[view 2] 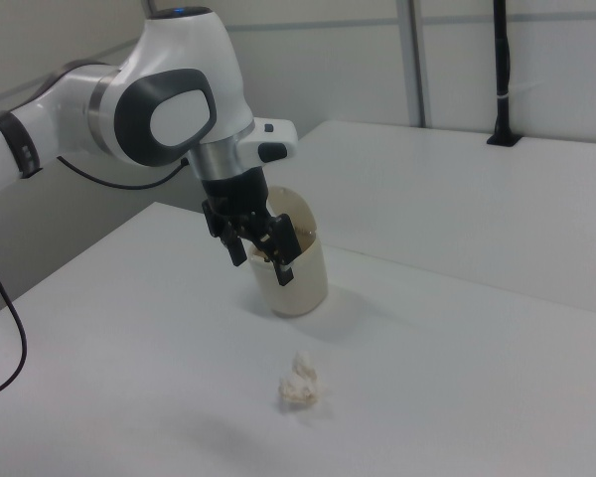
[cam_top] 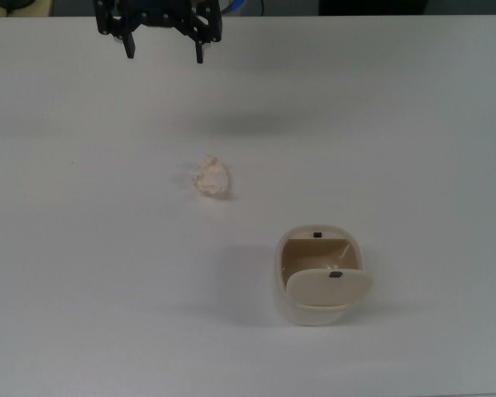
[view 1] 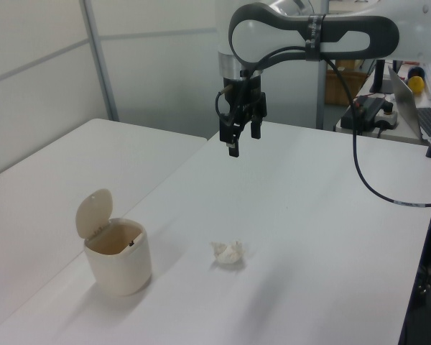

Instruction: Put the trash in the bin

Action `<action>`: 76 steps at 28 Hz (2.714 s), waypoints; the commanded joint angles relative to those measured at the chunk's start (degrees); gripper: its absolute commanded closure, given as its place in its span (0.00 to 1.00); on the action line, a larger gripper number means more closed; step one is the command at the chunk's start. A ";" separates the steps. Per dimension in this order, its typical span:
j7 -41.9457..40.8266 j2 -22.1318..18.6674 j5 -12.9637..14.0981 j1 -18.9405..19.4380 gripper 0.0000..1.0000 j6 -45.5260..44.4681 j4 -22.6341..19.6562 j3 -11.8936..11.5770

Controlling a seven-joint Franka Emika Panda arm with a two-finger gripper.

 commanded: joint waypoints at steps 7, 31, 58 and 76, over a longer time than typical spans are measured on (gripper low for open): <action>-1.46 3.33 0.77 2.24 0.00 1.14 -0.36 -0.21; 1.71 16.95 -2.30 6.46 0.00 8.52 -3.70 -0.21; 2.32 24.78 -10.22 6.37 0.99 25.40 -7.92 -0.30; 2.94 21.88 -10.04 6.46 1.00 24.78 -4.75 -0.30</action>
